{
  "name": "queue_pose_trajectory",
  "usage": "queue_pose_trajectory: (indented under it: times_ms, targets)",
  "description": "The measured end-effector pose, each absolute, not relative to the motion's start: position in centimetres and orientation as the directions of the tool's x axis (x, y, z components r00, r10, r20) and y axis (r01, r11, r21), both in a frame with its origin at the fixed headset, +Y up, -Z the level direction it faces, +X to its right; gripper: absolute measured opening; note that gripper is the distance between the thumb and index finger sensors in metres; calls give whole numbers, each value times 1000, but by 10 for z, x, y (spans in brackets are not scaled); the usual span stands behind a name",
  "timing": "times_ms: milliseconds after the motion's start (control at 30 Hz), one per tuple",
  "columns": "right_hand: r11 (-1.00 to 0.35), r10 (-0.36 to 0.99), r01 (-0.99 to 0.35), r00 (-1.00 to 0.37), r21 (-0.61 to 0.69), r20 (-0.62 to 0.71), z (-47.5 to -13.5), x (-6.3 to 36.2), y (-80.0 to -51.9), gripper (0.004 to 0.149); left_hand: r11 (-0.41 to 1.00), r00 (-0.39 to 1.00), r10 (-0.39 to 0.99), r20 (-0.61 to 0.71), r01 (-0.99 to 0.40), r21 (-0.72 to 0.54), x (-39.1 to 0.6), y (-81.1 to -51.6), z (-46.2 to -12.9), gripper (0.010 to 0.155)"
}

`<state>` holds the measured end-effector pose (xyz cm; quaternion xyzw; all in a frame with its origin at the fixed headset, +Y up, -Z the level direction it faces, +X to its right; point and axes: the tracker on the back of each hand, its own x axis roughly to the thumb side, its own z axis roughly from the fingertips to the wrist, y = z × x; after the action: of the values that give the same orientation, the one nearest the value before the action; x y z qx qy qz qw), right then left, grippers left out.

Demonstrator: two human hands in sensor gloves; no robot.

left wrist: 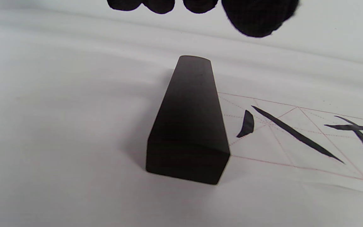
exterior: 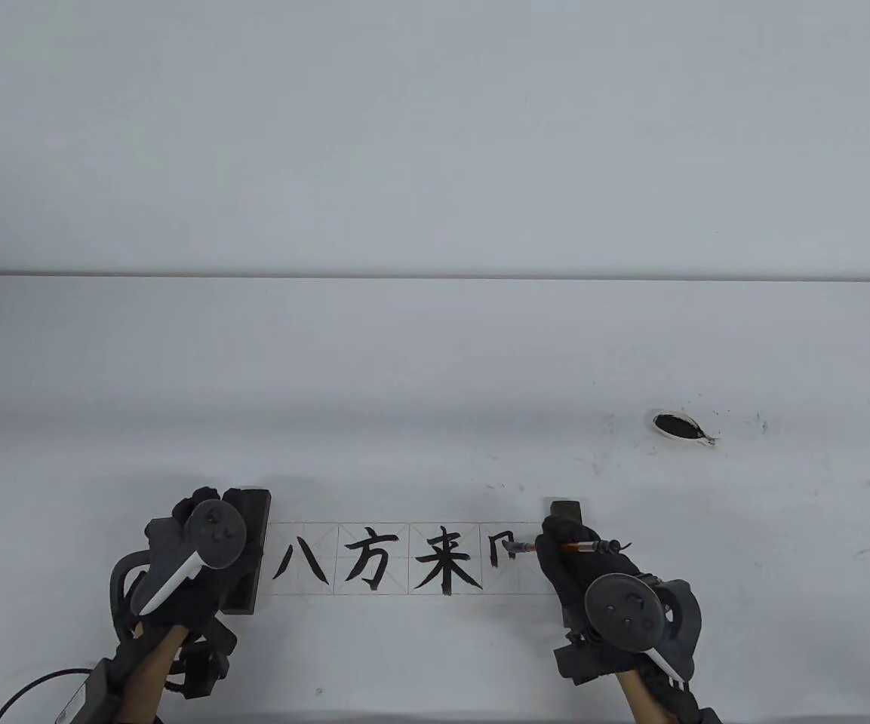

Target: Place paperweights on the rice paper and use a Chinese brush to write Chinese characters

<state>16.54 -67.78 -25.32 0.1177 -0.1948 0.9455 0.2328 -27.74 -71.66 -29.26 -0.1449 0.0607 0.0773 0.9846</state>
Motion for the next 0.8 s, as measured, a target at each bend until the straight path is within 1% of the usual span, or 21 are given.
queue_pose_trajectory:
  times_ms: [367,567,667,800]
  targets:
    - [-845,377,-464,-870,-267,318,-254,163,-679,42,945,981,134,-141,-170,-279,-277,-716,-293,81]
    - [-837,413,-501,-843,-221,345,-251,163,-674,41,945,981,135,-141,-170,-279,-277,-717,-293,81]
    - [-811,470,-554,-807,-187,357,-250,165,-673,41,945,981,135,-141,-170,-279,-277,-717,-293,81]
    - [-782,498,-584,-795,-218,345,-249,172,-669,41,945,981,135,-141,-170,-279,-277,-717,-293,81]
